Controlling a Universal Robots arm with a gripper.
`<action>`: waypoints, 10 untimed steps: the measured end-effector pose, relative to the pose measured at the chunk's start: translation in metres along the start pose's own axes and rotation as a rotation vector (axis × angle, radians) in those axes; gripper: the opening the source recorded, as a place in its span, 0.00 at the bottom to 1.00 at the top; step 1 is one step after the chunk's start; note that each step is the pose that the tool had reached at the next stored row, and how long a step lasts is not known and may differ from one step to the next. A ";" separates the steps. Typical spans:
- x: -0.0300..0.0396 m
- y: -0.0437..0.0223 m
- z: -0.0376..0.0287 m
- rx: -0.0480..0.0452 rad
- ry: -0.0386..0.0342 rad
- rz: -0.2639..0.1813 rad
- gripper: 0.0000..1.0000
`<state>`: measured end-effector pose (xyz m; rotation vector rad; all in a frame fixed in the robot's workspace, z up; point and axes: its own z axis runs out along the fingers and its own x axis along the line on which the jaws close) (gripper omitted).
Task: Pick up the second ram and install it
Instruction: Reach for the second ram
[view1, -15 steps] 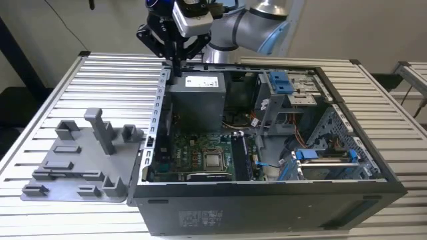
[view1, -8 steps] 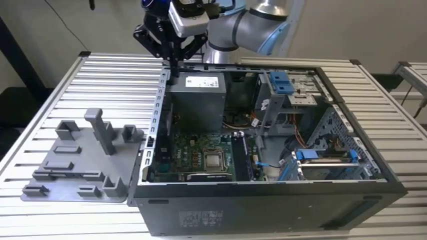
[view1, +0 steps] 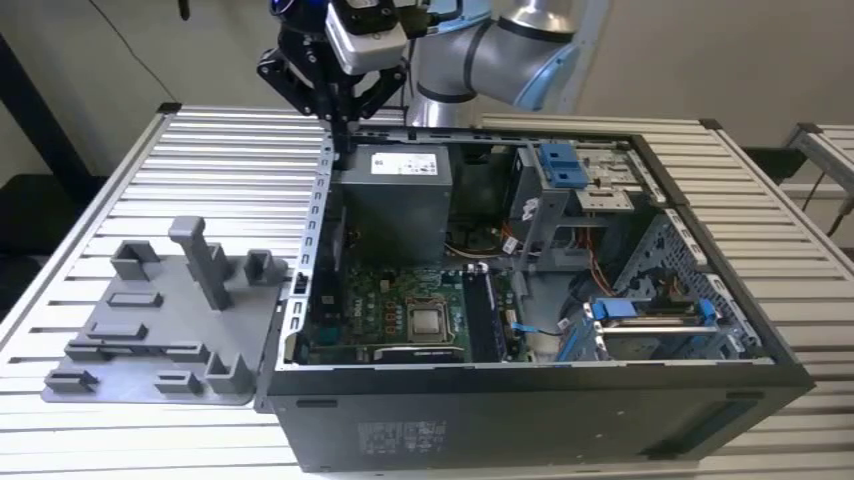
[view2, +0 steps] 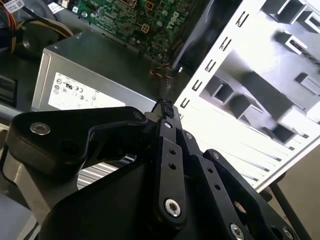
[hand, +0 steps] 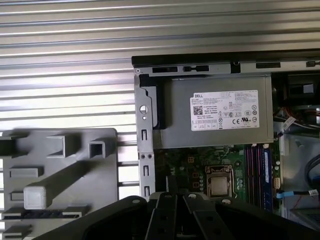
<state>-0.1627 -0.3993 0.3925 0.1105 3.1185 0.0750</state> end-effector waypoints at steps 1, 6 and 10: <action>0.0013 -0.0001 0.0000 0.0000 0.0000 0.000 0.11; 0.0099 -0.0008 -0.0002 0.0000 0.0004 0.000 0.11; 0.0178 -0.0014 -0.0004 0.0000 0.0010 0.000 0.11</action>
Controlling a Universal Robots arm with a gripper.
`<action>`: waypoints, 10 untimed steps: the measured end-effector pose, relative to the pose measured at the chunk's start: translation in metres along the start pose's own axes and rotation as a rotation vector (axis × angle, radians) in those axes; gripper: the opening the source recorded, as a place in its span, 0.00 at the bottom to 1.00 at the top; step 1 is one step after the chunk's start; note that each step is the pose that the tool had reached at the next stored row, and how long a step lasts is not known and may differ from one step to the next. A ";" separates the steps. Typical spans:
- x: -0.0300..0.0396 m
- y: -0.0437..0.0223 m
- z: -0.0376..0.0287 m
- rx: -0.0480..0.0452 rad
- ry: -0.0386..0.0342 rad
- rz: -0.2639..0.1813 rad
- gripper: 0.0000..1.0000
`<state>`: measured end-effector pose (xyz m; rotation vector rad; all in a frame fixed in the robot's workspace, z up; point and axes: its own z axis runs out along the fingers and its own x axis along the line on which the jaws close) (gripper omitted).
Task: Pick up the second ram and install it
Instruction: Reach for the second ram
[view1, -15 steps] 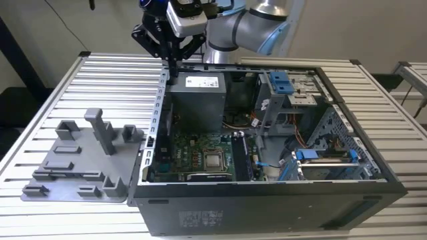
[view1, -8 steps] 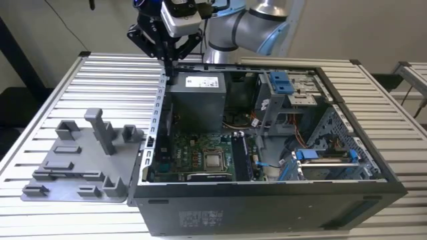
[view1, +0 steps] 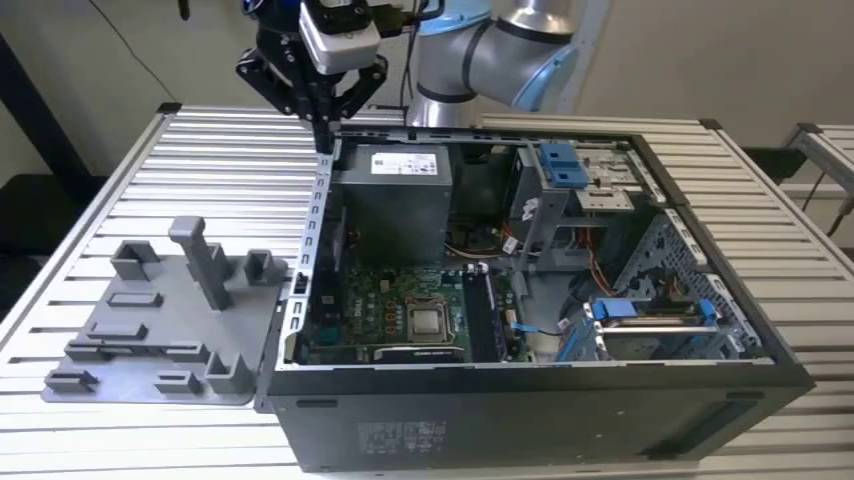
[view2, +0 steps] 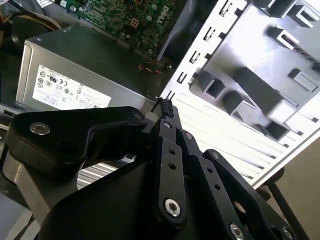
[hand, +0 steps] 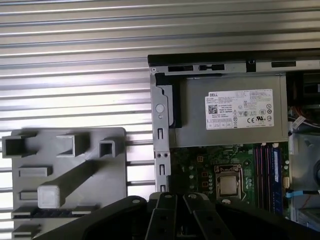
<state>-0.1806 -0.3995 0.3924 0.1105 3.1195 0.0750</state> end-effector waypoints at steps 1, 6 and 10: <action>0.0022 -0.0002 -0.0001 0.0000 0.0002 0.000 0.11; 0.0108 -0.0008 -0.0002 0.0001 0.0014 0.000 0.11; 0.0109 -0.0009 -0.0002 0.0004 0.0052 0.000 0.11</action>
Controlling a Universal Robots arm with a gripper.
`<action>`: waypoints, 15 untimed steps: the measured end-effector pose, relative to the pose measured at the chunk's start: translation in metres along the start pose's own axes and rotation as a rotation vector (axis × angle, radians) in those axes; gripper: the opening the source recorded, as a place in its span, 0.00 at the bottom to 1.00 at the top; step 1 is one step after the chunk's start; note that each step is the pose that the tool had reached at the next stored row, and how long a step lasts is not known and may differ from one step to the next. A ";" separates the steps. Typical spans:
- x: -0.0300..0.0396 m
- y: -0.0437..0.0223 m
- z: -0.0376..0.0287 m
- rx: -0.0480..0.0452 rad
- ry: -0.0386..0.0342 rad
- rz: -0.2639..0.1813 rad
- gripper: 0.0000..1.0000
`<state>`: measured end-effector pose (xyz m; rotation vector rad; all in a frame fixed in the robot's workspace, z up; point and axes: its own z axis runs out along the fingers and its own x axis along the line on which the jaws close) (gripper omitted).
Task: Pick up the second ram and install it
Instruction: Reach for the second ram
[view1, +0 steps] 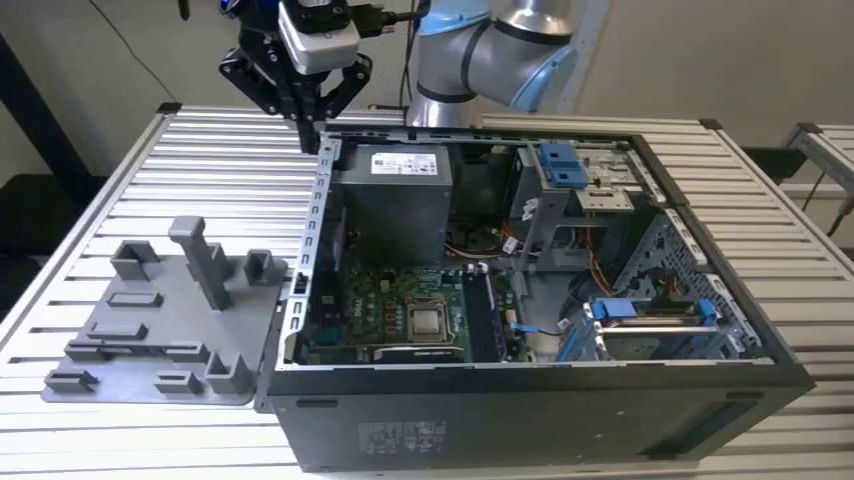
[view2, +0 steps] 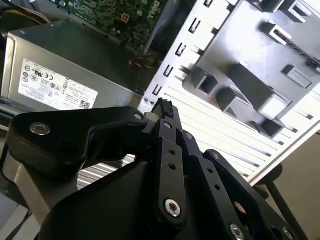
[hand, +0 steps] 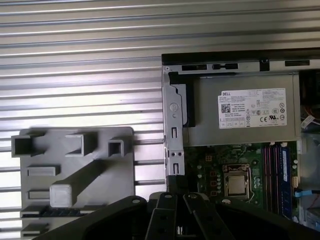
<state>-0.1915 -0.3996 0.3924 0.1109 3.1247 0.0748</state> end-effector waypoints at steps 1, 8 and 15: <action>0.0000 0.0000 0.0000 0.0001 0.0009 0.000 0.11; 0.0000 0.0000 0.0000 0.0006 0.0073 0.000 0.11; 0.0056 -0.0004 -0.0001 0.0006 0.0069 0.000 0.11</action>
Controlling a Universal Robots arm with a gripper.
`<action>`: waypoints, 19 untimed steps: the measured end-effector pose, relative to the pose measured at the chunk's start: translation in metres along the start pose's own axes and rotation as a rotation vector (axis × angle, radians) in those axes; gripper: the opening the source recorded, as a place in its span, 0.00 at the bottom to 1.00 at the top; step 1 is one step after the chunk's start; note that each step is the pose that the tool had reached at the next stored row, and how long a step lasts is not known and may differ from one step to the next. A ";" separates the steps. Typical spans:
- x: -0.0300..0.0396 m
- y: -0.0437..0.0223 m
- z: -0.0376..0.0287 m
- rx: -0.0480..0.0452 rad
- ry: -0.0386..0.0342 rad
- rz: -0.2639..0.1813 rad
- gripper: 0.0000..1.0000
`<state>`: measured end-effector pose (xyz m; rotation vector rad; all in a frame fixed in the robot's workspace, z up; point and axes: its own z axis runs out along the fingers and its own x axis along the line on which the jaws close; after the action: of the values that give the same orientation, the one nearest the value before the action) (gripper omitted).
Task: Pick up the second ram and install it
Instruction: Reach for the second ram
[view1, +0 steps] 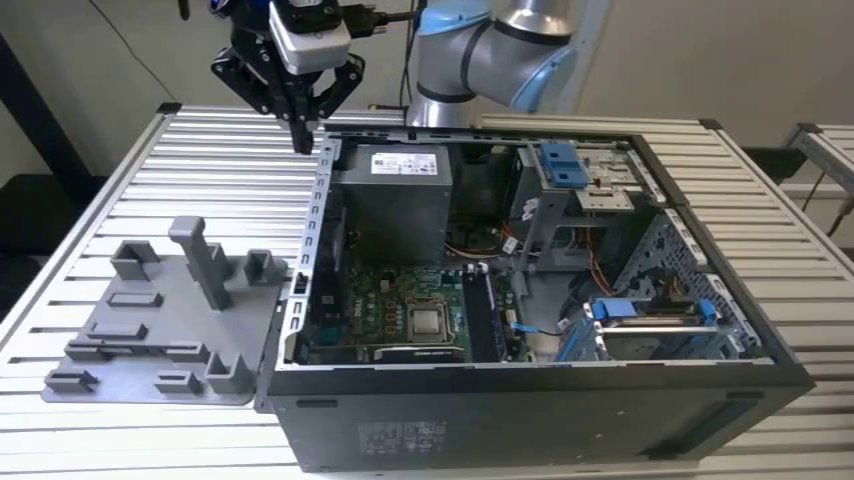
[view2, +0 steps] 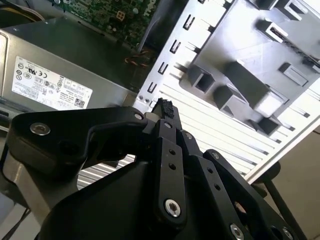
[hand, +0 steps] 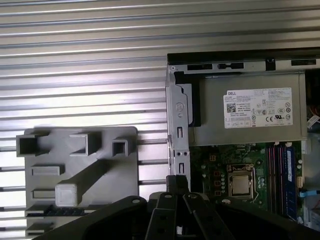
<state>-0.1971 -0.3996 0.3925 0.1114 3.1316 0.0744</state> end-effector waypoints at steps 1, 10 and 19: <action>0.0013 -0.0001 0.0000 0.0000 -0.0001 0.000 0.11; 0.0138 -0.0010 -0.0001 -0.0001 -0.0016 0.000 0.11; 0.0296 -0.0021 -0.0002 -0.0004 -0.0044 0.000 0.11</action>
<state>-0.2268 -0.3996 0.3924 0.1112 3.1272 0.0747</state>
